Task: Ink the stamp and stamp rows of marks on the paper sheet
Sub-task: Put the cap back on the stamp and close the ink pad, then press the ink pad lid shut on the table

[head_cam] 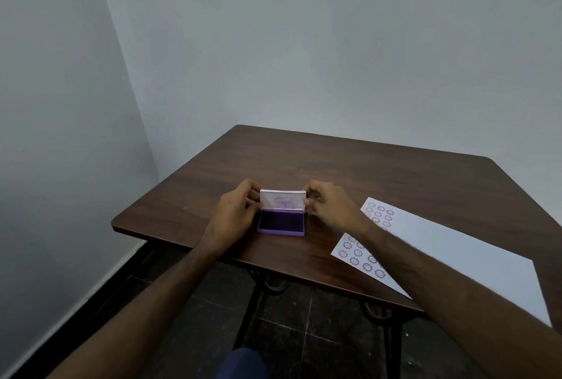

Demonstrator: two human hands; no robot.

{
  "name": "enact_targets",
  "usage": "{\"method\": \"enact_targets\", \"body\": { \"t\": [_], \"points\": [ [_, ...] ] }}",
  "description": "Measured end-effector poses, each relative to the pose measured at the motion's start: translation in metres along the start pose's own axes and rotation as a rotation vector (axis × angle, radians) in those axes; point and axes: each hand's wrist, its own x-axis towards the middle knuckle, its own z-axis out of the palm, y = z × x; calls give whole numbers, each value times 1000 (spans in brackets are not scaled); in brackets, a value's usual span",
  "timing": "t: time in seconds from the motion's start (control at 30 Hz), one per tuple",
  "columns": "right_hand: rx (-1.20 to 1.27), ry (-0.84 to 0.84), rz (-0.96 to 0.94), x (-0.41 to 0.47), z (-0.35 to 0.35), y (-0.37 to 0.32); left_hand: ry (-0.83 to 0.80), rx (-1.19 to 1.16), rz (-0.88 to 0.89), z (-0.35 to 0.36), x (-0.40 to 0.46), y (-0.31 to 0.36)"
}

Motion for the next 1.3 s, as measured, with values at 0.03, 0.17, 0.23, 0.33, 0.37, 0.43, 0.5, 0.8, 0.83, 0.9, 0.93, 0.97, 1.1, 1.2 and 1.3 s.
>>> {"method": "enact_targets", "body": {
  "t": [0.03,0.17,0.23,0.33,0.37,0.43,0.5,0.8,0.83,0.9,0.93,0.97,1.1,1.2,1.3],
  "points": [
    [3,-2,-4,-1,0,0,-4,7,0,0,0,0],
    [-19,-33,-44,-7,-6,-2,-29,49,32,-2,0,-3],
    [-47,-54,-82,-13,-9,-2,-38,69,77,-3,-3,-6],
    [-89,-79,-145,-20,-11,-2,-75,66,144,-6,-9,-7],
    [-95,-90,-160,-23,-11,-2,-98,55,169,-7,-11,-7],
    [-123,-97,-204,-28,-10,-3,-151,54,210,-11,-15,-6],
    [-180,-90,-256,-31,-8,-2,-217,68,242,-16,-18,-5],
    [-264,-106,-318,-34,-4,-1,-398,179,260,-24,-17,-1],
    [-258,-109,-314,-34,-4,-2,-395,190,275,-23,-16,-1],
    [-246,-110,-298,-34,-3,-2,-384,189,310,-22,-13,-1],
    [-245,-112,-289,-34,-2,-2,-384,184,315,-21,-11,-2],
    [-252,-114,-283,-34,0,-2,-389,179,312,-21,-9,-2],
    [-283,-102,-282,-31,4,-2,-408,164,283,-20,-4,-4],
    [-281,-96,-263,-29,6,-1,-407,151,258,-18,-4,-7],
    [-274,-88,-251,-30,6,-1,-403,149,238,-15,-5,-7]
  ]
}}
